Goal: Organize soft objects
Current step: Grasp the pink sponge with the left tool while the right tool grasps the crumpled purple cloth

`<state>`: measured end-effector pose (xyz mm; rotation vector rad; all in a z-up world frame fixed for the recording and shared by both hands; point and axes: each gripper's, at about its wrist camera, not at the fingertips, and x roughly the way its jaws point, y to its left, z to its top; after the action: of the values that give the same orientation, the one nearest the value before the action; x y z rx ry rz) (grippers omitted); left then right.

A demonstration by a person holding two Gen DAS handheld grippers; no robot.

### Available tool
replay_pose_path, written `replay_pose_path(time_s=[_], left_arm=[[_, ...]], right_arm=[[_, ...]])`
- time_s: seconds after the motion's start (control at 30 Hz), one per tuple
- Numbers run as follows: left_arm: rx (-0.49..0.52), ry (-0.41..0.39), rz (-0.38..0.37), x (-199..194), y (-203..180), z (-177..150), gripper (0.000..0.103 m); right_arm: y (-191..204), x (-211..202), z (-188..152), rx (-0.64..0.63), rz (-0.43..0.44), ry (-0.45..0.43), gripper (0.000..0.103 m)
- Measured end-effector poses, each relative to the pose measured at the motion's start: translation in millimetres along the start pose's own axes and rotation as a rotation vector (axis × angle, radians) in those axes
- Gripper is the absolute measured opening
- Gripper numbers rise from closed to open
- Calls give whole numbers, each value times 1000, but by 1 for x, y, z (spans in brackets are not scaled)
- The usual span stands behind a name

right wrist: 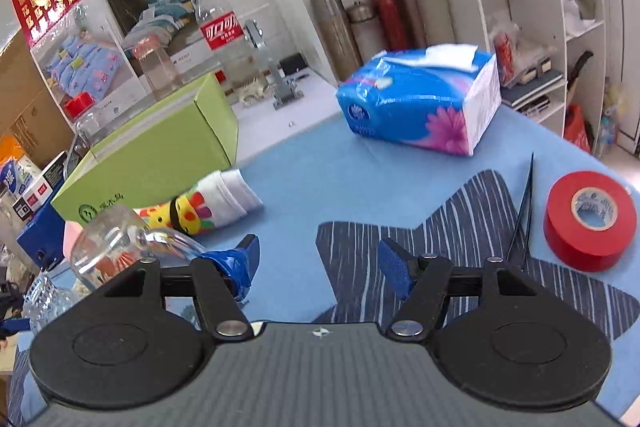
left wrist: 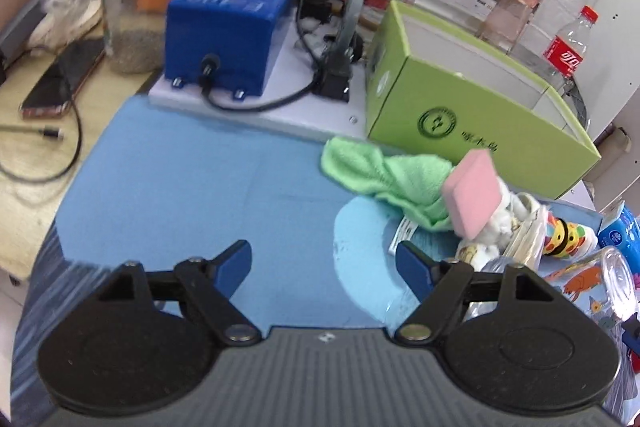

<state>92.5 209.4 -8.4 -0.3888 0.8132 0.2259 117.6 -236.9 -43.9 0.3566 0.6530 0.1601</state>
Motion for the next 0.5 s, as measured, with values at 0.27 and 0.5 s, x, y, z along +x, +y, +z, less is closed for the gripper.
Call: replay_pose_path(time_s=[0.27, 0.5], left_arm=[[57, -25, 0, 10, -23, 18, 91], [161, 5, -98, 19, -54, 47, 103]], right_arm=[[8, -15, -3, -35, 119, -41, 53], [20, -7, -8, -80, 138, 2, 53]])
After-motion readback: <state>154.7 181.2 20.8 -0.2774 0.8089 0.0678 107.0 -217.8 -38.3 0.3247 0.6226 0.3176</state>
